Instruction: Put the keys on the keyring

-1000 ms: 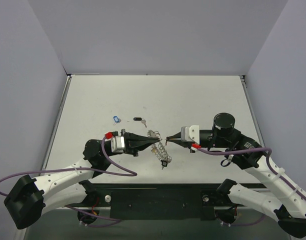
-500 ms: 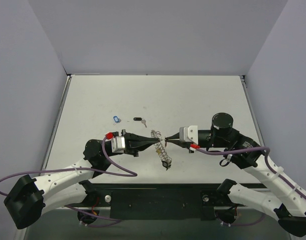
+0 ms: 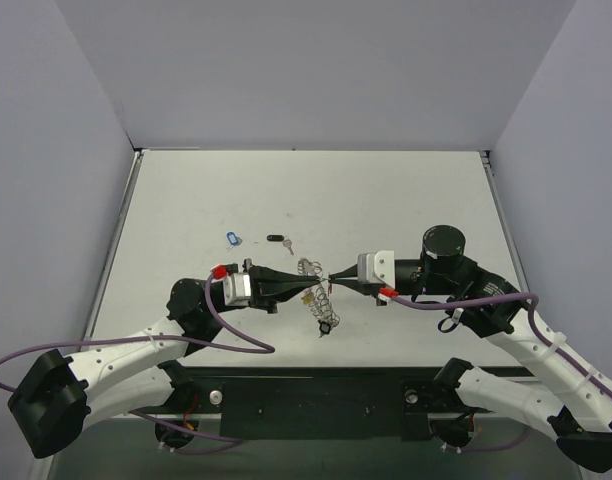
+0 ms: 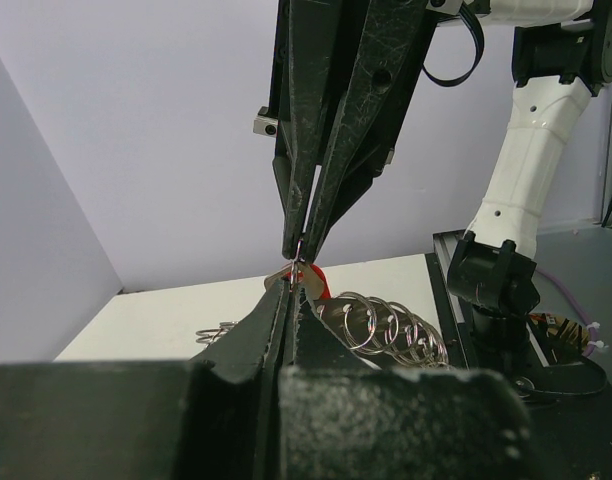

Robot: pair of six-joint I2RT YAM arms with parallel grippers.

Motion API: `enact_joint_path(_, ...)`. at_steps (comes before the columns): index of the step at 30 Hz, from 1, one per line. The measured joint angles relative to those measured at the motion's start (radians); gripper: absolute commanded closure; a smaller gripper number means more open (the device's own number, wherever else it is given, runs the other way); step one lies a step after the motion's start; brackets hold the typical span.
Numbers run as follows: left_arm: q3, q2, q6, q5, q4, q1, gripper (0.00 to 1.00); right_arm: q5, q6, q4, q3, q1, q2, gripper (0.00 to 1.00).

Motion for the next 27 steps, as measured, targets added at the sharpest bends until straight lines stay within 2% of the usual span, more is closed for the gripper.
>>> enact_joint_path(27, 0.000, 0.000, 0.003, 0.000, -0.001, -0.001, 1.00, 0.016, 0.023, 0.008, 0.000, 0.007, 0.001, 1.00)
